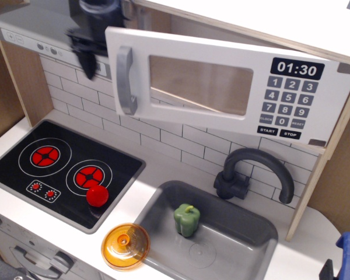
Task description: Open microwave
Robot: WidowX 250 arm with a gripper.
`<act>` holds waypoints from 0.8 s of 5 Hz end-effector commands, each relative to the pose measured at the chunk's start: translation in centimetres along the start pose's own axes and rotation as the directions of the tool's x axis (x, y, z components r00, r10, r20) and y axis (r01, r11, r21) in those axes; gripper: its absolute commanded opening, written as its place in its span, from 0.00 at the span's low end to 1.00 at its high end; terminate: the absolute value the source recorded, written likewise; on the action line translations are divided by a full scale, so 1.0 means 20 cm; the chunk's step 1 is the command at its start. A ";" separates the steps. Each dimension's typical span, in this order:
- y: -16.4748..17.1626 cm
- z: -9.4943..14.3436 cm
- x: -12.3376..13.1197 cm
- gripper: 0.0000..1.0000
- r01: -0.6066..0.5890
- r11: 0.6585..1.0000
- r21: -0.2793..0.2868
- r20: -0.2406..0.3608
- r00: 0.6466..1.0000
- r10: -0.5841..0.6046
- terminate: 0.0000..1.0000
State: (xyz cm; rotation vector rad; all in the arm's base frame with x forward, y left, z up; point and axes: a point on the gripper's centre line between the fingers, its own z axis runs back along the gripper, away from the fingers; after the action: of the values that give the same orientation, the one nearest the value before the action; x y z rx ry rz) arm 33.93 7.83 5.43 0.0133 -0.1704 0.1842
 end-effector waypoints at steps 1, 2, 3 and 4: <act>-0.16 0.23 -0.37 1.00 0.186 0.981 -0.053 0.014 0.983 -0.185 0.00; -0.27 0.24 -0.53 1.00 0.214 0.973 -0.091 -0.023 0.976 -0.217 0.00; -0.41 0.21 -0.62 1.00 0.240 0.966 -0.095 -0.018 0.970 -0.243 0.00; -0.60 0.18 -0.66 1.00 0.239 0.966 -0.100 0.002 0.971 -0.240 0.00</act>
State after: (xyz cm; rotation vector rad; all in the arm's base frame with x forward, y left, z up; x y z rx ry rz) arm 23.54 -7.06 5.02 -0.0596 -0.1387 -0.0585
